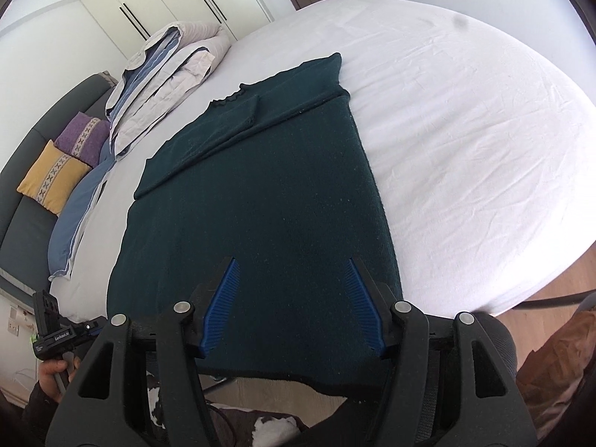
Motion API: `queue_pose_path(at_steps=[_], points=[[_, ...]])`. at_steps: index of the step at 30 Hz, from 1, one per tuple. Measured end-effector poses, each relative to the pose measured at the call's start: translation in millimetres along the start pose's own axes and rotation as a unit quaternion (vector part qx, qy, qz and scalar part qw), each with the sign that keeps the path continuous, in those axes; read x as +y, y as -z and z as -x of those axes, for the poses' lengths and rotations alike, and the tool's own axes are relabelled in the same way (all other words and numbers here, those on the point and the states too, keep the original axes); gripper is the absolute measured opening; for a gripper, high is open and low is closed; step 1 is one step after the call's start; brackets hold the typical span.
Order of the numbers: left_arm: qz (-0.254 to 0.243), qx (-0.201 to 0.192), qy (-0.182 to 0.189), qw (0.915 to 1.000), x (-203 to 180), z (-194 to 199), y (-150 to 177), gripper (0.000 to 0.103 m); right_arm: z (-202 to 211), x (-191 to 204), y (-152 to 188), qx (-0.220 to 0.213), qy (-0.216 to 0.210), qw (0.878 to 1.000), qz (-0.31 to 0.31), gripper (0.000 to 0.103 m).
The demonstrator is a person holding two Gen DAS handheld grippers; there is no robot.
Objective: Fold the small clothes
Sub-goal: 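Open both tools and move them to the sweater hem, then grasp the hem with both tools and lift it toward the collar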
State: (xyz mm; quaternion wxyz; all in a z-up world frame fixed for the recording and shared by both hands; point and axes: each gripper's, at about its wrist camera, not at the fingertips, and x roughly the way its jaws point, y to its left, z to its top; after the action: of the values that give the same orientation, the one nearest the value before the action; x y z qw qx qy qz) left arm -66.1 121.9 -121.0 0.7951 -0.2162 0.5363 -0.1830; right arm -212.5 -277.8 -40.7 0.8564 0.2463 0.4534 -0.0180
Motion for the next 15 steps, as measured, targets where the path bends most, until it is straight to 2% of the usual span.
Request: queue_pose_path(at_steps=[1, 6, 9, 13, 15], points=[[0.003, 0.002, 0.006, 1.0, 1.0, -0.2, 0.6, 0.063, -0.7, -2.5, -2.3, 0.005, 0.0, 1.0, -0.001, 0.058], [0.009, 0.016, 0.024, 0.9995, 3.5, -5.5, 5.6, 0.044, 11.5, -19.5, 3.8, 0.022, 0.007, 1.0, -0.012, 0.058], [0.017, 0.029, 0.032, 0.9989, 5.7, -12.3, 9.4, 0.037, 12.5, -28.3, -3.6, 0.035, 0.017, 0.999, -0.018, 0.058], [0.015, 0.031, 0.03, 0.9989, 5.0, -13.8, 10.0, 0.035, 13.1, -41.3, -2.3, 0.058, 0.028, 0.997, -0.034, 0.058], [0.015, 0.035, 0.027, 0.9989, 5.0, -15.3, 9.5, 0.023, 10.4, -48.6, 0.5, 0.074, 0.032, 0.996, -0.044, 0.058]])
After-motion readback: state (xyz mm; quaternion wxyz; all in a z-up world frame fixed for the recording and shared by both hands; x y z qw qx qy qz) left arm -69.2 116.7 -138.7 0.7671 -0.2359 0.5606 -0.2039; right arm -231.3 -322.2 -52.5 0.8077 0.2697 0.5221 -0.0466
